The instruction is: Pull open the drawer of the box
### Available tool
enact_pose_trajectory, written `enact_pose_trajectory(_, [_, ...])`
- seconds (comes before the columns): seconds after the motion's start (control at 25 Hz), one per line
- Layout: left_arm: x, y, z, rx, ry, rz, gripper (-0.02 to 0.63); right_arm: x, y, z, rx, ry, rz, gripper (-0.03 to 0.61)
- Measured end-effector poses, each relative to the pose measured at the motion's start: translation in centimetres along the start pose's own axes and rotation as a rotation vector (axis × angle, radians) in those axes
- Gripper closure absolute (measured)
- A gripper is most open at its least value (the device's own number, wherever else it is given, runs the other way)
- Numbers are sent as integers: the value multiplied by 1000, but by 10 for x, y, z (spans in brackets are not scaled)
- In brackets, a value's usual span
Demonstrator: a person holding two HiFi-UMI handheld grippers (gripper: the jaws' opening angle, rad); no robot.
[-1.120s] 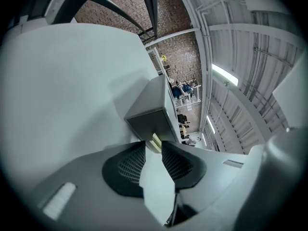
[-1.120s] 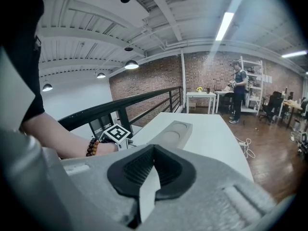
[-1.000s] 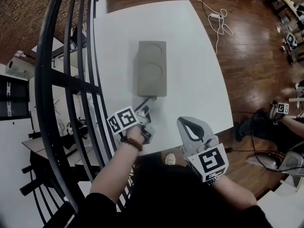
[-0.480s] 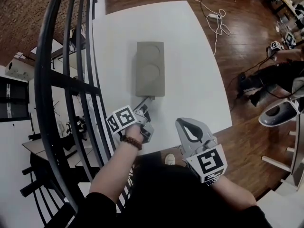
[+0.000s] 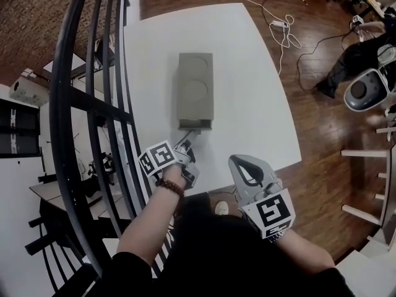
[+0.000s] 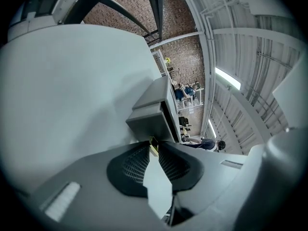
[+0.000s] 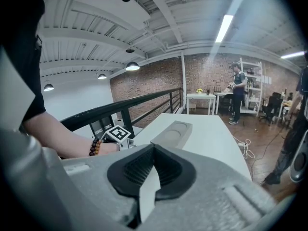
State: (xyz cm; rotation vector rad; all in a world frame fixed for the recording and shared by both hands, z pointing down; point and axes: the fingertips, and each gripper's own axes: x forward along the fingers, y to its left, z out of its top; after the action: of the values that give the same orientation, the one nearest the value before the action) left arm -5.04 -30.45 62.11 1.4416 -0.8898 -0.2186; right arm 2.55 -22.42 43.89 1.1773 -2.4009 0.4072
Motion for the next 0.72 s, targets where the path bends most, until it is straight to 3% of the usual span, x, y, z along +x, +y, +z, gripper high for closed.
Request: enact_pose_trajectory(0.72, [-50, 16, -51, -29, -12, 19, 543, -43, 38, -6, -35, -53, 30, 586])
